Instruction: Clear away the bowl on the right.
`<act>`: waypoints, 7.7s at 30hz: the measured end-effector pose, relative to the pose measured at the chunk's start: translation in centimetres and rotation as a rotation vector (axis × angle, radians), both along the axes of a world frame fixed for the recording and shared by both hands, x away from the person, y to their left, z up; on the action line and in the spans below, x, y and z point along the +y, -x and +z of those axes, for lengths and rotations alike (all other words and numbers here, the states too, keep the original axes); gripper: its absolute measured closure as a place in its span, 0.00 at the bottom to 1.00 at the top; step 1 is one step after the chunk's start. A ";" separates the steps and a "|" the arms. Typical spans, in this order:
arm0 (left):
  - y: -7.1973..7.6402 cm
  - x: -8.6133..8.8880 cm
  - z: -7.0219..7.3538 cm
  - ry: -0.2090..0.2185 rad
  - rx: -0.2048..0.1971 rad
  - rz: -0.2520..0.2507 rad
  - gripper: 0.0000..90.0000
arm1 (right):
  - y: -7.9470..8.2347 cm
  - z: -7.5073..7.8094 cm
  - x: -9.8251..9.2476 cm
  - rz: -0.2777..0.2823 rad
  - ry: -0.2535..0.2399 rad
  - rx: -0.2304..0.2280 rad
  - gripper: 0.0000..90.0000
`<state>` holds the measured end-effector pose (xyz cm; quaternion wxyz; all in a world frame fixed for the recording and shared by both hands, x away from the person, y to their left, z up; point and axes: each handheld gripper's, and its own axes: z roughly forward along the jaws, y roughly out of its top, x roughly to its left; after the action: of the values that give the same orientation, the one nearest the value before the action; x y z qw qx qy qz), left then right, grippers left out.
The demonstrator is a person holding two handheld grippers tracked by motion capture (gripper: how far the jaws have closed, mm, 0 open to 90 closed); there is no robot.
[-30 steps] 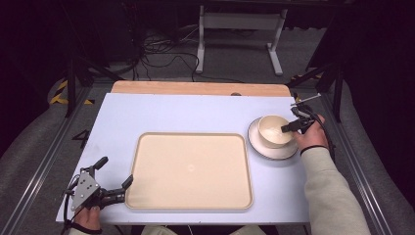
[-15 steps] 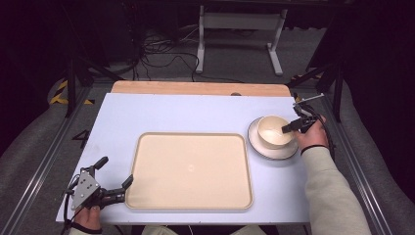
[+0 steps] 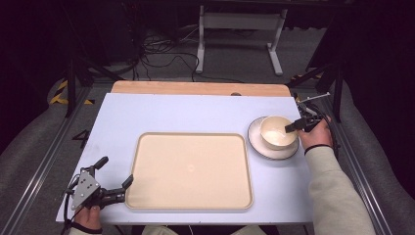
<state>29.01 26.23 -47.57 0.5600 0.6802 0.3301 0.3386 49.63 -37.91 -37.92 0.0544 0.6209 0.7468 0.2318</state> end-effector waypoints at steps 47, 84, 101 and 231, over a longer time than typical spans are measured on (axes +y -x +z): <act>0.0 0.0 0.0 -0.005 0.004 -0.002 0.00 | 2.4 5.3 4.9 0.108 -0.001 -0.029 0.92; -0.1 -0.7 0.1 -0.076 -0.005 -0.009 0.00 | 4.6 6.7 16.2 0.371 -0.089 -0.026 0.92; -0.1 -0.4 0.1 -0.055 -0.008 -0.034 0.00 | 5.2 6.7 21.1 0.477 -0.089 -0.012 0.92; -0.2 -0.4 0.1 -0.050 0.010 -0.034 0.00 | 12.5 1.8 21.4 0.838 -0.194 -0.670 0.42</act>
<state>29.20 25.85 -47.48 0.5470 0.7011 0.3127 0.3338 37.15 -16.52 -36.15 0.1346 0.1646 0.8474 0.4866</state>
